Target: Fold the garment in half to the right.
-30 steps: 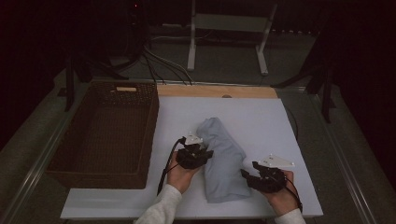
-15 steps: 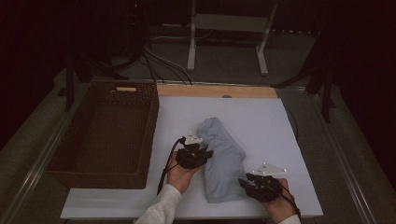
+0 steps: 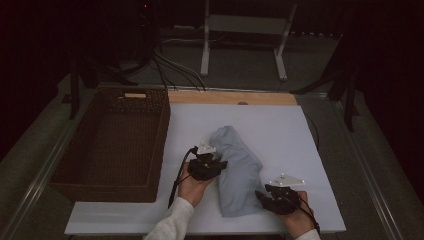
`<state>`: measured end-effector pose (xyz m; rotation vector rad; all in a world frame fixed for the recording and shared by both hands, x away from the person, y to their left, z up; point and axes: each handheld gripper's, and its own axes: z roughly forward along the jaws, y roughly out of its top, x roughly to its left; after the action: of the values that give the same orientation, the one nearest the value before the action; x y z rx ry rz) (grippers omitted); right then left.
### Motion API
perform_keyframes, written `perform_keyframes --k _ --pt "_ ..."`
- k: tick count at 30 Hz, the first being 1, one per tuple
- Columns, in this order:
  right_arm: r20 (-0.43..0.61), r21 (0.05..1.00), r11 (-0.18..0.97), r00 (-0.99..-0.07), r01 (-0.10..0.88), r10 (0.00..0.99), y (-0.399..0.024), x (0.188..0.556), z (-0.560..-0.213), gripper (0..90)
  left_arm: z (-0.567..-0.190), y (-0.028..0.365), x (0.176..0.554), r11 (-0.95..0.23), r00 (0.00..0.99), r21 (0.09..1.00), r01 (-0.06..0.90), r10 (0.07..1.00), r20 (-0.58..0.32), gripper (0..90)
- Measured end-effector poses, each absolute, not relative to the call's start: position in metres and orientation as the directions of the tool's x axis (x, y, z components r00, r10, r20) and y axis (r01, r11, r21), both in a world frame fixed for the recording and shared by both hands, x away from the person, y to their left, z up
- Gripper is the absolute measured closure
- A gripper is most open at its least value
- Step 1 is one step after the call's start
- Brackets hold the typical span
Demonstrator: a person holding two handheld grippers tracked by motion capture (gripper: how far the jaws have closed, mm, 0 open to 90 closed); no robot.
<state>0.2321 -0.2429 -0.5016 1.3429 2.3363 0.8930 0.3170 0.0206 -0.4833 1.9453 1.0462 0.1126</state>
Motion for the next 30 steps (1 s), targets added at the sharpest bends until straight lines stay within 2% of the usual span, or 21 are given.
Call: perform_keyframes --k 3,8,11,14,17,20,30 --pt "0.079 0.626 0.352 -0.506 0.696 0.859 -0.245 0.2309 -0.5055 42.8 -0.4835 0.0203 0.3171 -0.239 0.638 0.744 0.624 0.705 -0.309 77.5" --pt "0.123 0.614 0.323 -0.491 0.721 0.863 -0.2446 0.2319 -0.509 42.2 -0.4834 0.0198 0.3169 -0.241 0.637 0.742 0.625 0.707 -0.307 77.5" --pt "0.15 0.611 0.323 -0.506 0.723 0.85 -0.2419 0.2314 -0.5086 50.7 -0.4834 0.0196 0.3171 -0.24 0.636 0.742 0.626 0.707 -0.308 77.6" --pt "0.157 0.6 0.321 -0.502 0.733 0.851 -0.2392 0.2317 -0.5079 54.6 -0.483 0.0188 0.3166 -0.238 0.636 0.743 0.626 0.707 -0.309 77.7" --pt "0.207 0.587 0.311 -0.51 0.747 0.835 -0.2393 0.233 -0.5072 68.5 -0.4832 0.0182 0.3167 -0.237 0.637 0.744 0.625 0.706 -0.31 77.8" --pt "0.231 0.581 0.303 -0.51 0.756 0.829 -0.24 0.2334 -0.5066 77.1 -0.483 0.0173 0.3161 -0.235 0.637 0.744 0.626 0.705 -0.313 77.8" --pt "0.179 0.582 0.356 -0.542 0.731 0.821 -0.2395 0.2241 -0.5002 79.9 -0.4841 0.0134 0.3129 -0.252 0.651 0.742 0.621 0.694 -0.309 77.7"
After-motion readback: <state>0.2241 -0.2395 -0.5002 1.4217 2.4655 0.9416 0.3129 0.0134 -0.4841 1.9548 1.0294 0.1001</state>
